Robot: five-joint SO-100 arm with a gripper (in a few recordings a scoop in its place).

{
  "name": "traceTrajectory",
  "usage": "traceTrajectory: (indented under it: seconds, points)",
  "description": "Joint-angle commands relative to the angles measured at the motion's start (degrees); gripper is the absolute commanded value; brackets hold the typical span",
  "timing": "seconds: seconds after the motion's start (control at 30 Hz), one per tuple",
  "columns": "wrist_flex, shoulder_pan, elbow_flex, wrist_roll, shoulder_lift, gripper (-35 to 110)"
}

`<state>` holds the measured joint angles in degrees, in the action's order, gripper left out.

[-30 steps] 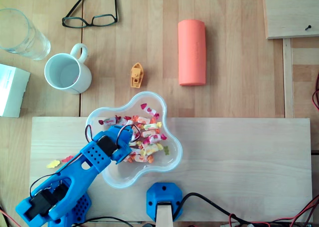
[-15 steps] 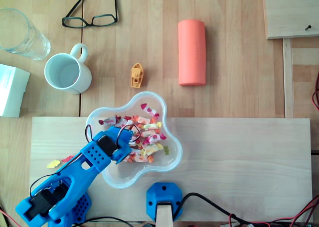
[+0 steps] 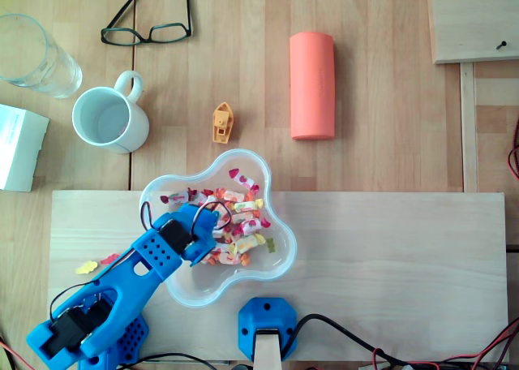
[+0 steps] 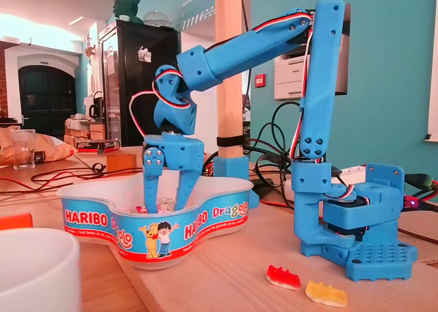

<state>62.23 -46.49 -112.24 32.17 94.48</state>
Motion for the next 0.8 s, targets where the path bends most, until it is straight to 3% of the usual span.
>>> traceTrajectory:
  seconds: [0.0, 0.4, 0.77]
  points:
    - [0.97, -1.23, 5.62, 0.44, 1.76, -3]
    - [14.41, 1.14, 25.05, 0.18, 1.76, -3]
    - [16.44, 21.09, 34.72, -11.6, 1.76, -3]
